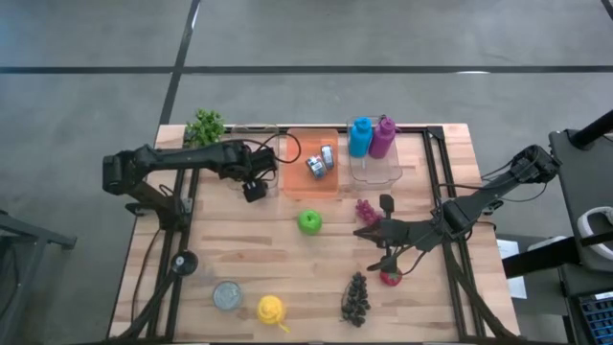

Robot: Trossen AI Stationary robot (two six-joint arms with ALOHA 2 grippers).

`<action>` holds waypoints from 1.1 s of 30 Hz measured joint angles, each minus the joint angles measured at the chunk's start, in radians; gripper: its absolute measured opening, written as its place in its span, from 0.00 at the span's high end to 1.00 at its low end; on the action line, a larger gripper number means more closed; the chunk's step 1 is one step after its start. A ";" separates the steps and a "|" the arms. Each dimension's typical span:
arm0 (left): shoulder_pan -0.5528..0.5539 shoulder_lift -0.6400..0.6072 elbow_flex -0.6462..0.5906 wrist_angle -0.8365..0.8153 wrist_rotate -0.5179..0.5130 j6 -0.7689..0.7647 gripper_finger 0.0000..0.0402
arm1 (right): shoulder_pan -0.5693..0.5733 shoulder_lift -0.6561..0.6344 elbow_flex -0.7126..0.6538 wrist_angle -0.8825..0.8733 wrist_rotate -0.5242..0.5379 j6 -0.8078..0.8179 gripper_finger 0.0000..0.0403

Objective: Pick & Place Food Item
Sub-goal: Put the black plum into the left transparent bin, then put the yellow water bottle into the right transparent bin

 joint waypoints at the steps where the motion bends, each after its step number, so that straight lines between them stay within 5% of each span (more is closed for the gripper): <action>1: 0.000 0.000 -0.004 0.002 -0.001 -0.007 0.33 | 0.000 0.000 0.000 0.000 0.000 0.000 0.98; 22: -0.041 -0.038 0.032 0.002 -0.006 -0.094 0.15 | -0.001 0.000 0.000 0.000 0.000 0.000 0.98; 33: -0.250 -0.178 0.032 0.007 -0.236 -0.265 0.19 | 0.000 0.000 0.000 0.000 0.000 0.000 0.98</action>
